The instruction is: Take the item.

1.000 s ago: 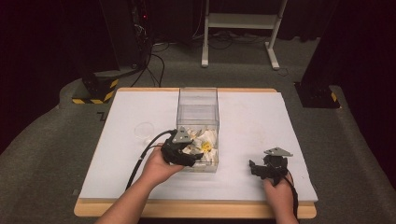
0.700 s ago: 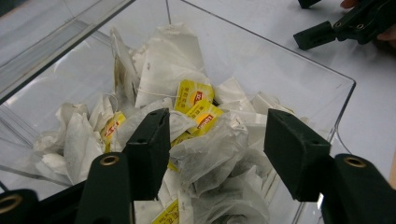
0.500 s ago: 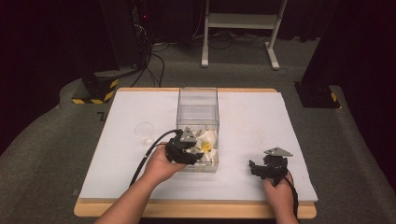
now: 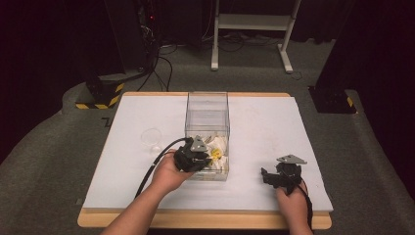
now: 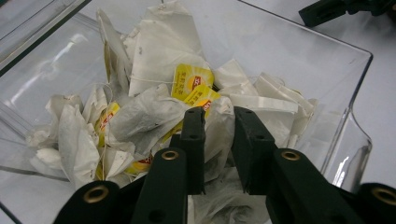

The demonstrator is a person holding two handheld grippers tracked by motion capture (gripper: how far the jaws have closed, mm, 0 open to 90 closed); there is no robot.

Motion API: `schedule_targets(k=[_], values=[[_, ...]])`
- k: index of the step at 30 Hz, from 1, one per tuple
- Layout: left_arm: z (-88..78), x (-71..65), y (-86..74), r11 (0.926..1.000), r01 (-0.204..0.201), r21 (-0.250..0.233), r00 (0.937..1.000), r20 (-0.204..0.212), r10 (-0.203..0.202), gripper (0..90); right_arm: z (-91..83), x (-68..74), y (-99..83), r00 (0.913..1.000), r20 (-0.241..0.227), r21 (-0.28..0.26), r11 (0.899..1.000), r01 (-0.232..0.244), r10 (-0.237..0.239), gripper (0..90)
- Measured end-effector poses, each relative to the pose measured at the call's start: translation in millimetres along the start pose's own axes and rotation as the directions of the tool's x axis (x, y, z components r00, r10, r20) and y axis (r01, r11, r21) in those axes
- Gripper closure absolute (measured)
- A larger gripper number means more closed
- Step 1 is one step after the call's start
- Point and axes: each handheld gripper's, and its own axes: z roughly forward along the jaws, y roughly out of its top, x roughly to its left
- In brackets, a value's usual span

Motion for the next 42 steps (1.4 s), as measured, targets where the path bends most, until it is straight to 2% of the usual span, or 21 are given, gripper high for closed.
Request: schedule_targets(k=[1,3,5,13,16,21,23,27,31,36,40,42], values=[[-0.3,0.1,-0.4,1.0000,0.000,-0.004,1.0000,-0.002,0.000,76.9,0.0,0.0,0.0,1.0000,0.000,0.000,1.000,0.000,0.000,11.6],[-1.5,0.0,-1.5,0.9998,-0.003,-0.019,1.0000,-0.008,0.002,84.8,0.0,0.0,0.0,1.0000,0.000,0.000,1.000,0.000,0.000,11.6],[-4.8,1.1,-4.0,0.9986,0.007,-0.053,1.0000,-0.005,-0.007,87.2,0.0,0.0,0.0,1.0000,0.000,0.000,1.000,0.000,0.000,11.6],[-12.0,3.8,-11.9,0.9931,0.022,-0.115,0.9996,-0.012,-0.024,88.1,-0.1,0.0,0.0,1.0000,-0.001,0.001,1.000,0.001,-0.001,11.6],[-16.4,4.7,-14.8,0.9889,0.032,-0.145,0.9993,-0.015,-0.034,88.1,0.0,0.0,0.0,1.0000,0.000,0.000,1.000,0.000,0.000,11.6],[-19.5,4.4,-17.3,0.9857,0.044,-0.162,0.9988,-0.011,-0.047,88.1,0.0,0.0,0.0,1.0000,0.000,0.000,1.000,0.000,0.000,11.6],[-21.9,4.6,-19.0,0.9817,0.063,-0.180,0.9980,0.002,-0.063,88.1,0.0,0.0,0.0,1.0000,0.000,0.000,1.000,0.000,0.000,11.6],[-23.8,6.5,-21.4,0.9776,0.080,-0.194,0.9966,0.001,-0.082,88.1,-0.1,0.0,0.0,1.0000,-0.001,0.001,1.000,0.001,-0.001,11.6],[-28.2,10.5,-26.0,0.9656,0.108,-0.237,0.9941,0.012,-0.108,88.1,0.0,0.0,0.0,1.0000,0.000,0.000,1.000,0.000,0.000,11.6],[-31.8,11.2,-27.1,0.9620,0.105,-0.252,0.9944,0.013,-0.105,88.1,0.0,0.0,0.0,1.0000,0.000,0.000,1.000,0.000,0.000,11.6],[-36.5,11.3,-27.6,0.9538,0.112,-0.279,0.9935,0.015,-0.113,88.2,-0.1,0.0,0.0,1.0000,-0.001,0.001,1.000,0.000,0.000,11.6],[-37.5,11.4,-27.8,0.9527,0.111,-0.283,0.9936,0.013,-0.112,88.1,-0.1,0.0,0.0,1.0000,-0.001,0.001,1.000,0.001,-0.001,11.6]])
